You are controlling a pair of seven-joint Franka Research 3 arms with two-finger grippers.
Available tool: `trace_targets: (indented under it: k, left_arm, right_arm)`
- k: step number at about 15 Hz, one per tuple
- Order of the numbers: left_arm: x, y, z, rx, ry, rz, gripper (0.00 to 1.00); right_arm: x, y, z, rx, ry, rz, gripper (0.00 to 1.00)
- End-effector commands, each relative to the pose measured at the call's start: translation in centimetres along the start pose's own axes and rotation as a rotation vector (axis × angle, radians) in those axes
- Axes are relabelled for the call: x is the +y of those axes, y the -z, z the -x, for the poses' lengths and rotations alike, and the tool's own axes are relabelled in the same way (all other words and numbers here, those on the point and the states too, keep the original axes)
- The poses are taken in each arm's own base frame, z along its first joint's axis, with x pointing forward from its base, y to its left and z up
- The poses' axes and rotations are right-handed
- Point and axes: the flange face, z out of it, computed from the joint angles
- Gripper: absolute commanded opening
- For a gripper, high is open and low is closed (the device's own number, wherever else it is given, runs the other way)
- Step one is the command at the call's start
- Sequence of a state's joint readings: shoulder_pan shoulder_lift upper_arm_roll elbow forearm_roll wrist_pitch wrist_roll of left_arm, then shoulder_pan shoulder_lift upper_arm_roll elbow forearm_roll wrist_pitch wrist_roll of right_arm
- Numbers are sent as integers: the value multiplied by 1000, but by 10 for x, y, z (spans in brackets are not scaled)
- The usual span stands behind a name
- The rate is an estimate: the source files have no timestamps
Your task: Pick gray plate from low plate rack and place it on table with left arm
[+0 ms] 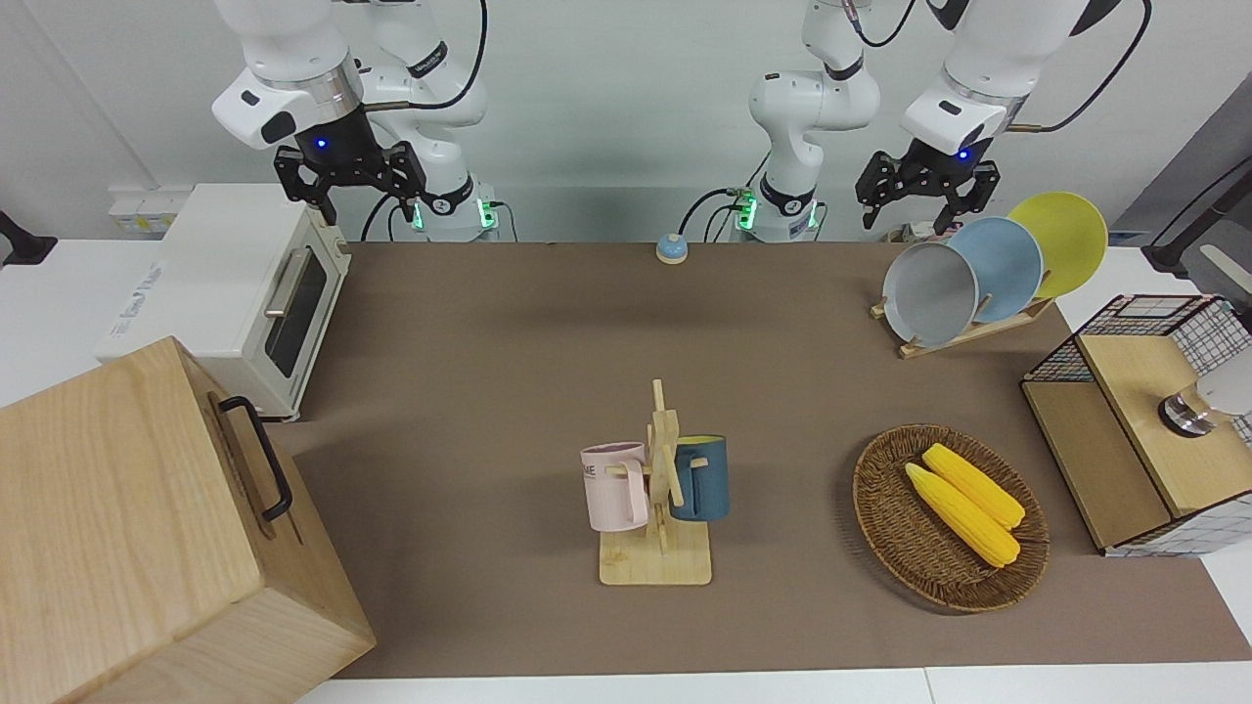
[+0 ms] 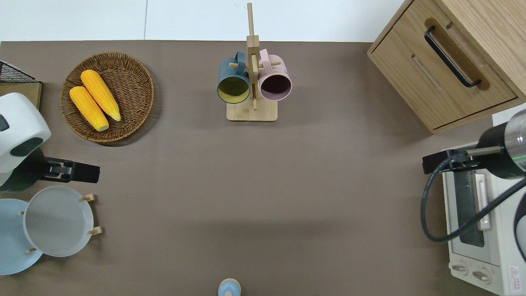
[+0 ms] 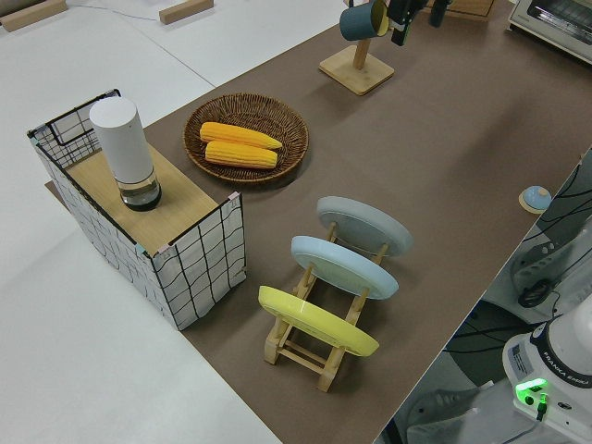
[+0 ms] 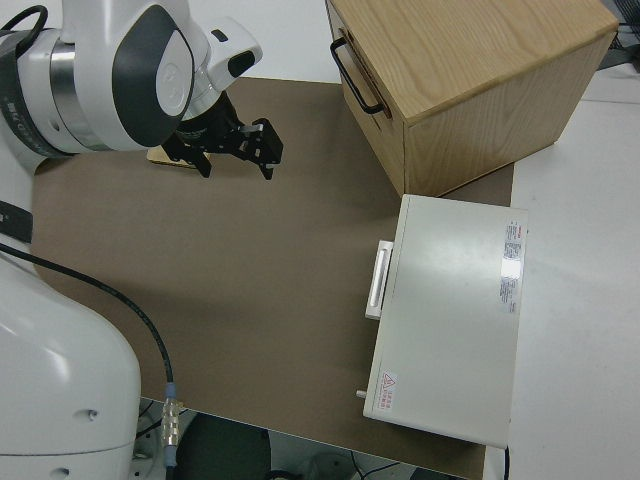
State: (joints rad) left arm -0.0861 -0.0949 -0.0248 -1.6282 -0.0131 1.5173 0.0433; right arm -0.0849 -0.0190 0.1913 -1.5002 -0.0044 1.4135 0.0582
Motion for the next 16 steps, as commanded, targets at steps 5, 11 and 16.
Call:
trace_targets:
  k: [5, 11, 16]
  left_arm:
    - [-8, -5, 10, -17, 22, 3, 1000]
    - [-9, -7, 13, -23, 26, 3, 1000]
    - [-21, -9, 18, -32, 35, 3, 1000]
  right_arm:
    - [0, 3, 2, -5, 0, -7, 990]
    - [0, 3, 3, -6, -1, -7, 990]
    - [-1, 3, 3, -6, 2, -6, 990]
